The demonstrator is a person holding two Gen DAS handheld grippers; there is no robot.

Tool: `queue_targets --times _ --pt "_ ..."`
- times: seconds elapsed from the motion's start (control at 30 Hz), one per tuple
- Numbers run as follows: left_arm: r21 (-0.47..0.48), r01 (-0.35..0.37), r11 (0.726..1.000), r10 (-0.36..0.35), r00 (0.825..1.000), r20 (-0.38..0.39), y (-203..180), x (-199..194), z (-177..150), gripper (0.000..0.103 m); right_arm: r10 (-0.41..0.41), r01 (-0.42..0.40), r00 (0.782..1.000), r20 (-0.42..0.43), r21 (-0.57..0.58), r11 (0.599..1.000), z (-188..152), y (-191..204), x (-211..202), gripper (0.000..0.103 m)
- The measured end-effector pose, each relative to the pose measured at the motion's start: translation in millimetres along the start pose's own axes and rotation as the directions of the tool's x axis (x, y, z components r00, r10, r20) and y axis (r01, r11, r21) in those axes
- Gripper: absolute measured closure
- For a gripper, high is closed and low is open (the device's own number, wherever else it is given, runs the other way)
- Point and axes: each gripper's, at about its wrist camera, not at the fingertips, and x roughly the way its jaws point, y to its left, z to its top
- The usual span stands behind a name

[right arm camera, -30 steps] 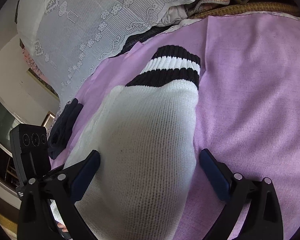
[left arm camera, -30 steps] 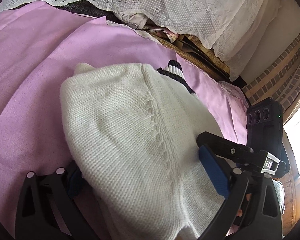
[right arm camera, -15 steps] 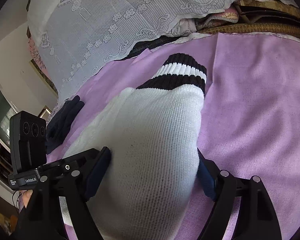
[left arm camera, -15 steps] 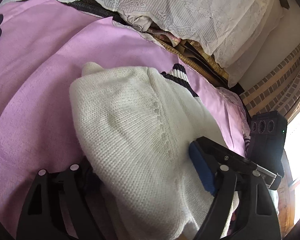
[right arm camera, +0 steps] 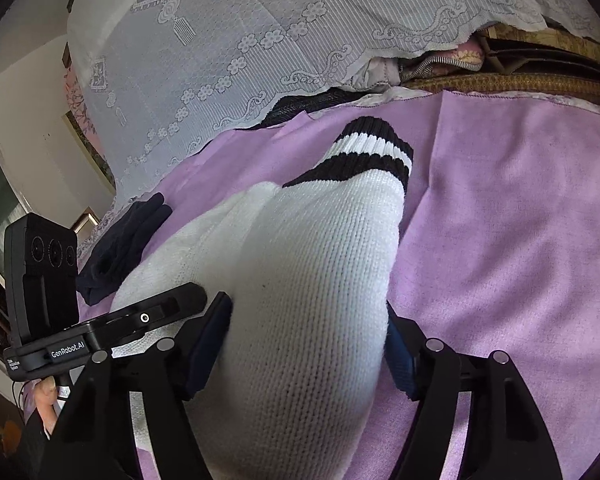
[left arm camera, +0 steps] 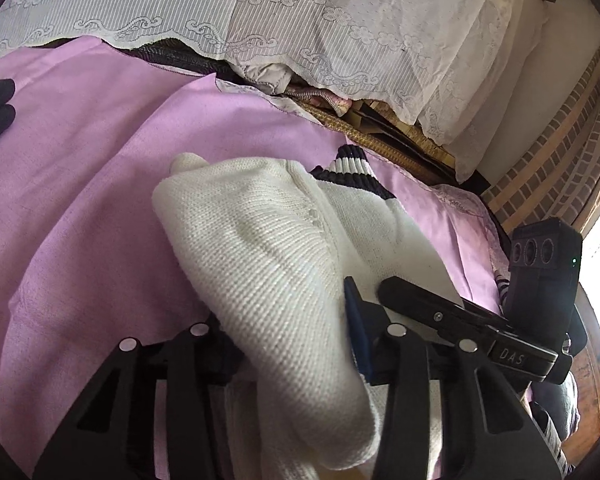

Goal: Fold small clothes
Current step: 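Grasp the folded white sweater from its sides with both tools, then lift the sweater with both tools and carry it toward the black gloves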

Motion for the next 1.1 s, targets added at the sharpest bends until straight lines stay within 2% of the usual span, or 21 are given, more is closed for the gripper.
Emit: queue_targets --times 0.07,0.33,0.53,0.63,0.83,0.97,1.1 --pt "0.023 -0.009 1.000 0.009 1.000 0.018 -5 -7 2 0.061 0.004 -0.003 0.999 0.034 -0.022 1.000 2 7 -9 0.039" --pt "0.089 -0.055 0.995 0.045 0.992 0.115 -26 -50 14 0.062 0.026 -0.018 0.992 0.123 -0.071 0.997 13 45 -38 0.039" --pt "0.084 -0.112 0.990 0.094 0.976 0.196 -14 -112 41 0.062 0.096 -0.079 0.984 0.150 -0.116 0.990 38 101 -32 0.039" --pt "0.096 -0.174 0.980 0.149 0.963 0.225 2 -148 54 0.062 0.148 -0.126 0.979 0.142 -0.155 0.980 52 141 -18 0.039" --pt "0.038 -0.268 0.963 0.242 0.915 0.322 64 -210 69 0.062 0.275 -0.250 0.955 0.114 -0.193 0.949 72 221 30 0.039" --pt "-0.030 -0.305 0.952 0.297 0.892 0.342 118 -233 76 0.061 0.322 -0.301 0.944 0.073 -0.213 0.930 79 265 74 0.039" --pt "-0.091 -0.330 0.940 0.341 0.877 0.338 173 -236 81 0.061 0.337 -0.325 0.941 0.025 -0.211 0.922 80 293 120 0.039"
